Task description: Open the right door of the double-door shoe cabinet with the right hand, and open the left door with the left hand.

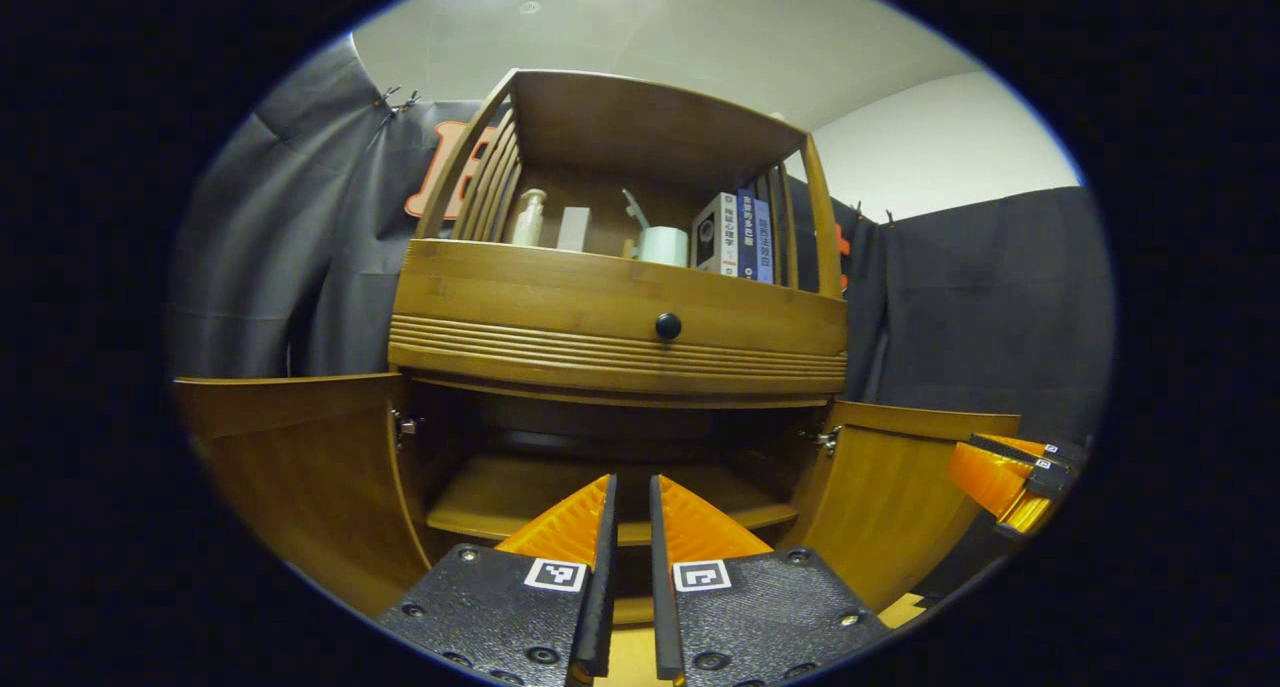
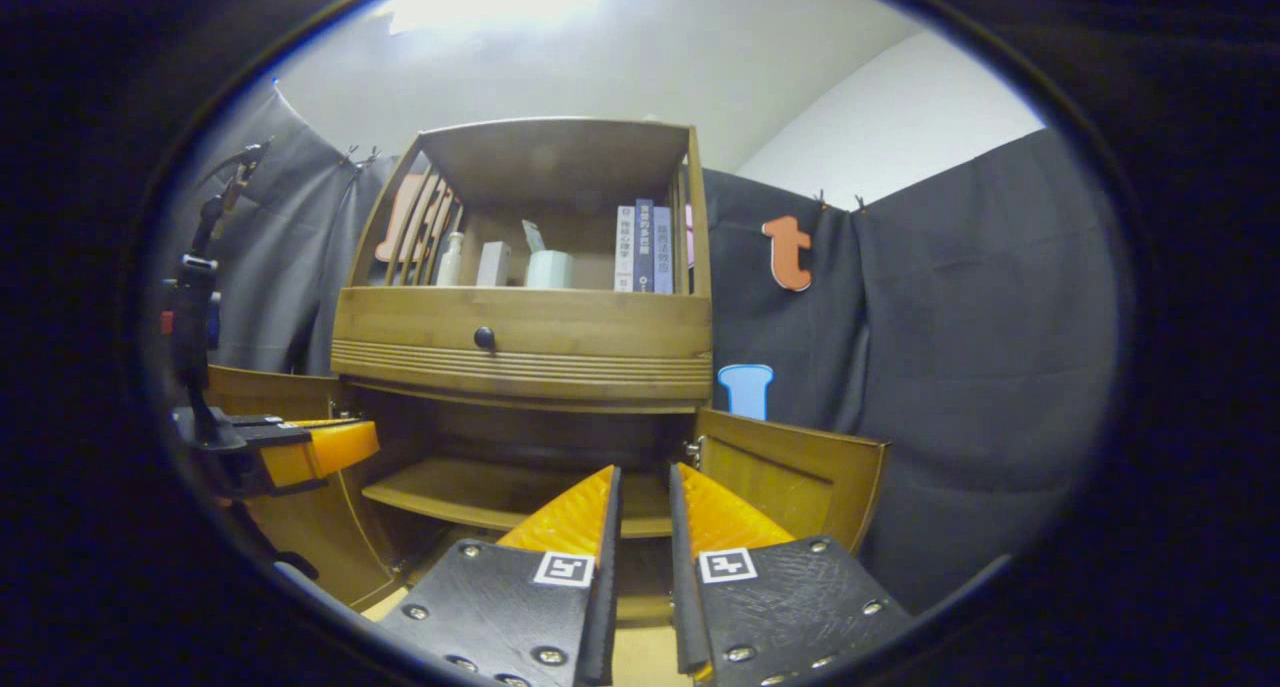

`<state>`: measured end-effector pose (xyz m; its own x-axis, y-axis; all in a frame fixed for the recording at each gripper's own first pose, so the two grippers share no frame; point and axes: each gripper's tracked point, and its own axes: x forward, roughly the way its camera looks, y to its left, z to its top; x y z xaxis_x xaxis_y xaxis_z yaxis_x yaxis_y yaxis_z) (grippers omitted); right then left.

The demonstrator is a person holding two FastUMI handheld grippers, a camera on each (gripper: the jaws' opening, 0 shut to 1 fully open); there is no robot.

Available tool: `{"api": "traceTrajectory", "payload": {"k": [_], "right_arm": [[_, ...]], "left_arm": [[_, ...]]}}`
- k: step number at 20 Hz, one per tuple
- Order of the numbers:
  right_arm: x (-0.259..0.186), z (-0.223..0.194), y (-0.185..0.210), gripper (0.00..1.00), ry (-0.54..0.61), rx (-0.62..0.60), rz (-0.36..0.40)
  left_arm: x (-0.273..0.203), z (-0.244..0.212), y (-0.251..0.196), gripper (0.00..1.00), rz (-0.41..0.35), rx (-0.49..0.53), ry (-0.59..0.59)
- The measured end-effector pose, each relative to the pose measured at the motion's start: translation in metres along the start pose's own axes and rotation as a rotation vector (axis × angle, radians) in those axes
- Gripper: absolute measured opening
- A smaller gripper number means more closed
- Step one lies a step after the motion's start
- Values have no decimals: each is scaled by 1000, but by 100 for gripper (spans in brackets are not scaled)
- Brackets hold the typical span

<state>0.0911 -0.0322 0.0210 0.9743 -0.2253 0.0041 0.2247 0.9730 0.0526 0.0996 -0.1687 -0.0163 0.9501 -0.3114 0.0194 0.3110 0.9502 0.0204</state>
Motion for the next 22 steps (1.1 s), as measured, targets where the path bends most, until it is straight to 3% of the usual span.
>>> {"api": "traceTrajectory", "payload": {"k": [1,2,3,5,6,8,9,10,14,22], "right_arm": [[-2,3,-1,19,-6,5,-8],[-5,5,-3,24,-13,9,-15],[-6,6,-3,20,-18,11,-20],[-11,10,-3,25,-26,12,-24],[-10,11,-1,31,-32,15,-22],[-10,15,-1,47,-48,16,-29],[-10,17,-1,47,-56,17,-34],[-9,18,2,54,-63,20,-23],[-8,22,15,97,-92,6,2],[-1,22,35,99,-102,-31,41]], "left_arm": [[1,2,-5,18,-14,1,-4],[1,3,-9,10,-25,3,-9],[2,4,-12,10,-34,7,-11],[1,4,-16,26,-51,6,-11],[1,5,-20,20,-65,-1,-8],[-1,6,-20,24,-68,-7,-9],[0,6,-19,35,-66,-7,-9],[0,5,-20,46,-68,-4,-5],[-3,4,-14,98,-45,15,-7],[1,9,-6,95,-38,28,-29]]}}
